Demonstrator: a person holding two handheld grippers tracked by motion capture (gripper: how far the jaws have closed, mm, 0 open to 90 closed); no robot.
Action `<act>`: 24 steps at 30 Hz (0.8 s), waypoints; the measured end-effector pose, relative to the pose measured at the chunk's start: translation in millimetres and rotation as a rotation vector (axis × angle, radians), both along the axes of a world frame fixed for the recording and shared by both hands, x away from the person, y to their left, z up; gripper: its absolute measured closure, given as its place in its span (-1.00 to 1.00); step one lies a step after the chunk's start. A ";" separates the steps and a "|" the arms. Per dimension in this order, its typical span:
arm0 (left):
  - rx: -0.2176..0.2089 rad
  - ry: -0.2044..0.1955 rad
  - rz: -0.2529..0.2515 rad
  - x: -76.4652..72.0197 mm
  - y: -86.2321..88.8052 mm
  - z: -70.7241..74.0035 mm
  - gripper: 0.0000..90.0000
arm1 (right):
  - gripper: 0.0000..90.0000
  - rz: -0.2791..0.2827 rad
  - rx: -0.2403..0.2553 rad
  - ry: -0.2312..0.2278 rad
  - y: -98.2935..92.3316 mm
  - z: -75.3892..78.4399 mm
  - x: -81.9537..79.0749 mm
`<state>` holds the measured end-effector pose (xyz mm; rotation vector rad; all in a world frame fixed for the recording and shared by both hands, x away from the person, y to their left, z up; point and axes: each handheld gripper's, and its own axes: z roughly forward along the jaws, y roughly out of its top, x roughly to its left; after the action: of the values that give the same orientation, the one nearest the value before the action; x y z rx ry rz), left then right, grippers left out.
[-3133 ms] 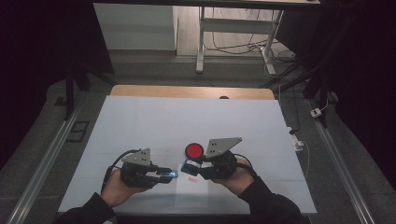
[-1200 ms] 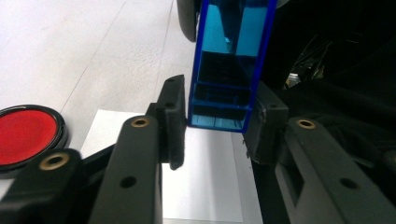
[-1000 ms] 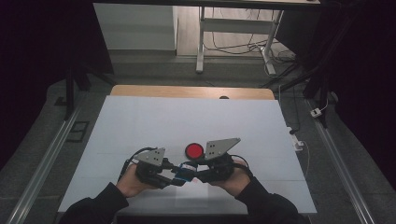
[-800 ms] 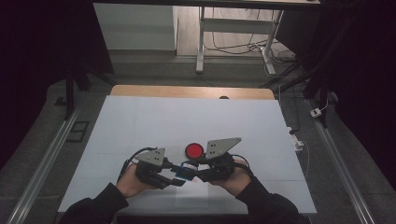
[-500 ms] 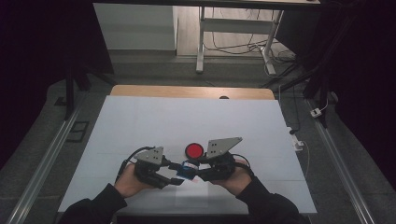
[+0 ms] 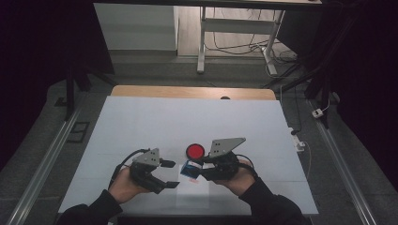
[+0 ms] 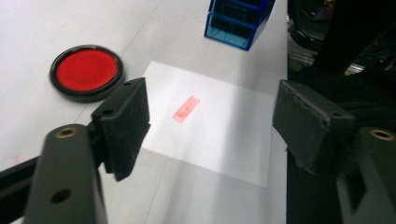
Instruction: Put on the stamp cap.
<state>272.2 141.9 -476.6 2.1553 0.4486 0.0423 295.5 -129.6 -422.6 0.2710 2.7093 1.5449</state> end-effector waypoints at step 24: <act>0.024 0.057 0.231 -36.7 46.7 2.6 -0.90 | 0.56 -0.060 -0.036 -0.011 -7.1 -0.4 -0.7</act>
<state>235.5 188.6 -474.0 2.1231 0.7317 0.1153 294.8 -136.7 -423.1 0.3390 2.6912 1.4756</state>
